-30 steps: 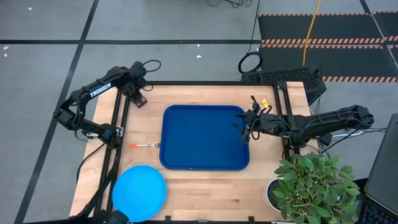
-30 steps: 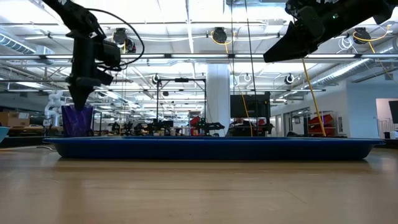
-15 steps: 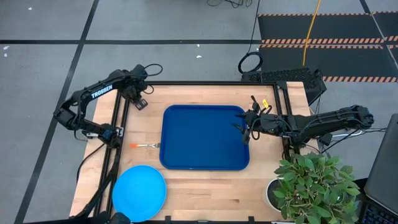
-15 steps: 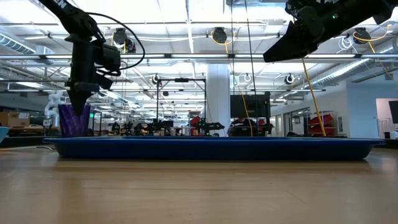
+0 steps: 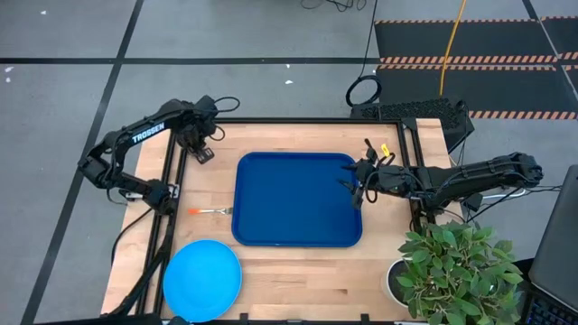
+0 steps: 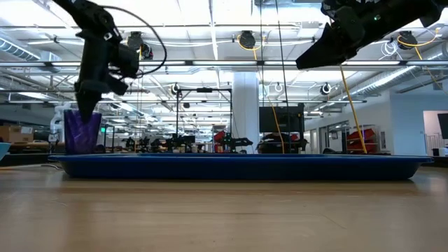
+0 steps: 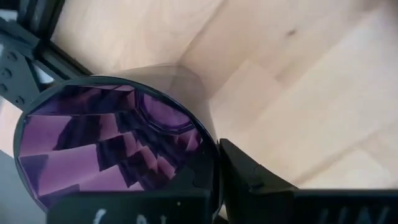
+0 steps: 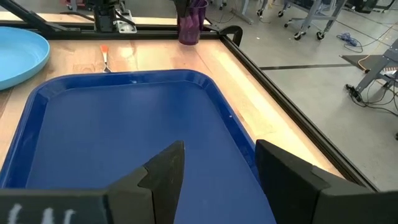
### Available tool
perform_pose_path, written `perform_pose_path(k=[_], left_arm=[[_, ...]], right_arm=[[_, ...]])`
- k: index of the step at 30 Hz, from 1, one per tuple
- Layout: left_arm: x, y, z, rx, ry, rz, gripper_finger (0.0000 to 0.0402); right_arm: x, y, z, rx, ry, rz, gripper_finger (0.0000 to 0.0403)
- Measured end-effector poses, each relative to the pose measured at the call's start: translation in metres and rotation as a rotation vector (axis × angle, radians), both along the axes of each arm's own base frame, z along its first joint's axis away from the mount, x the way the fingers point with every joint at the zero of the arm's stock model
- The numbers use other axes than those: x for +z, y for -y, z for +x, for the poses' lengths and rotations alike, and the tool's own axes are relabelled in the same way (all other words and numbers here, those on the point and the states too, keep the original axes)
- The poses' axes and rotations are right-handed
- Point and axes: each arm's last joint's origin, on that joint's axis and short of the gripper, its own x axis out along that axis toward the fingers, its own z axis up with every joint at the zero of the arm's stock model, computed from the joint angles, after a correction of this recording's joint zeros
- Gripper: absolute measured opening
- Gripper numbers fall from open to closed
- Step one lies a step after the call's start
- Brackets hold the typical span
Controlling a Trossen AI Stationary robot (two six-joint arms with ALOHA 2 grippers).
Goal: Pick and place plate/cup/fork/spoon on tray
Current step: Put the violet glass on the top right of the blue serving tray
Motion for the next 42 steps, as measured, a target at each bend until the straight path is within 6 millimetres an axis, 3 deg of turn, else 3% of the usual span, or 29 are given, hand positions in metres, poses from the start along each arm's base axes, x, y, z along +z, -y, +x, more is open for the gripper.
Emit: perform_pose_path(k=[7,12,16,19,22,30,37,42], left_arm=[[0.048,0.018,0.046,-0.165,0.143,0.120,0.0008],[0.077,0.054,0.087,-0.385,0.316,0.168,0.0008],[0.088,0.086,0.117,-0.563,0.395,0.194,0.0008],[0.086,0.108,0.142,-0.682,0.425,0.190,0.0008],[0.073,0.126,0.167,-0.769,0.386,0.141,0.0008],[0.035,0.156,0.232,-0.923,0.239,0.006,0.0008],[0.041,0.162,0.262,-0.965,0.251,0.002,0.0008],[0.030,0.173,0.271,-1.006,0.243,-0.051,0.0008]], right_arm=[[0.003,0.000,0.001,0.014,0.015,-0.032,0.0192],[0.003,0.000,0.001,0.030,-0.001,-0.071,0.0192],[0.003,0.000,0.001,0.030,-0.002,-0.072,0.0192],[0.003,0.000,0.001,0.030,-0.001,-0.072,0.0192],[0.004,0.000,0.002,0.029,0.012,-0.071,0.0192],[0.004,0.000,0.002,0.030,0.012,-0.075,0.0192],[0.001,0.000,0.000,0.031,-0.026,-0.074,0.0192],[-0.003,0.000,-0.001,0.021,-0.056,-0.050,0.0192]])
